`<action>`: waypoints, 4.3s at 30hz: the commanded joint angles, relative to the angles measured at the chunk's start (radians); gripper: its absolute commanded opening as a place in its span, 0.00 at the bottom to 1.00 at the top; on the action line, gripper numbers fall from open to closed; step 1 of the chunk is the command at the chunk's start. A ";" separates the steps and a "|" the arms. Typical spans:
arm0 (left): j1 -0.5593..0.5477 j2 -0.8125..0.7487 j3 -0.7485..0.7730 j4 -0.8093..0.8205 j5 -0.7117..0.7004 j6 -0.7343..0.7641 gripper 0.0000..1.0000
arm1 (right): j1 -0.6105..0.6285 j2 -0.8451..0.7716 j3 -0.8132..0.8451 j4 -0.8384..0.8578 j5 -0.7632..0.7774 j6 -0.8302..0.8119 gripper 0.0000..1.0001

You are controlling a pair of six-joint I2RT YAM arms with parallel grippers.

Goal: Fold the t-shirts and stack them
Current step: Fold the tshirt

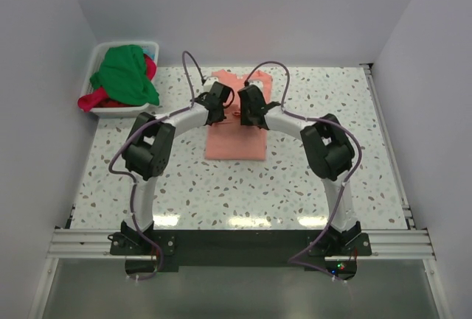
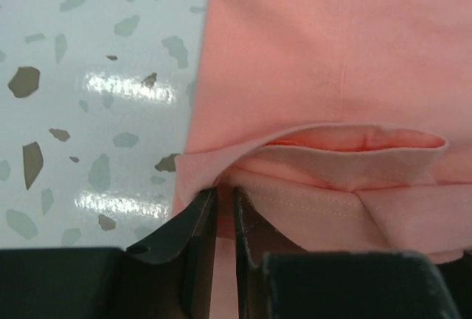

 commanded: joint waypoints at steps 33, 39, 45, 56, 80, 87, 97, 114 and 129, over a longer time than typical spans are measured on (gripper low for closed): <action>0.035 -0.321 -0.252 0.122 0.054 0.025 0.42 | -0.071 -0.197 -0.038 -0.104 0.076 -0.023 0.59; 0.049 -0.403 -0.415 0.161 0.140 -0.004 0.43 | -0.073 -0.337 -0.208 -0.083 0.002 -0.009 0.62; 0.064 -0.491 -0.553 0.206 0.200 -0.036 0.44 | -0.073 -0.460 -0.402 -0.002 -0.115 0.026 0.65; 0.109 -0.571 -0.748 0.402 0.385 -0.068 0.44 | -0.071 -0.547 -0.606 0.140 -0.236 0.081 0.65; 0.199 -0.483 -0.860 0.625 0.638 -0.105 0.44 | -0.071 -0.523 -0.796 0.411 -0.388 0.172 0.46; 0.204 -0.460 -0.871 0.637 0.648 -0.107 0.42 | -0.073 -0.478 -0.805 0.465 -0.400 0.183 0.38; 0.204 -0.477 -0.839 0.554 0.602 -0.053 0.24 | -0.071 -0.478 -0.813 0.447 -0.412 0.180 0.00; 0.202 -0.552 -0.911 0.573 0.655 -0.056 0.00 | -0.073 -0.655 -0.951 0.387 -0.353 0.210 0.00; -0.023 -0.670 -0.998 0.563 0.599 -0.134 0.00 | -0.066 -0.872 -1.110 0.318 -0.348 0.239 0.00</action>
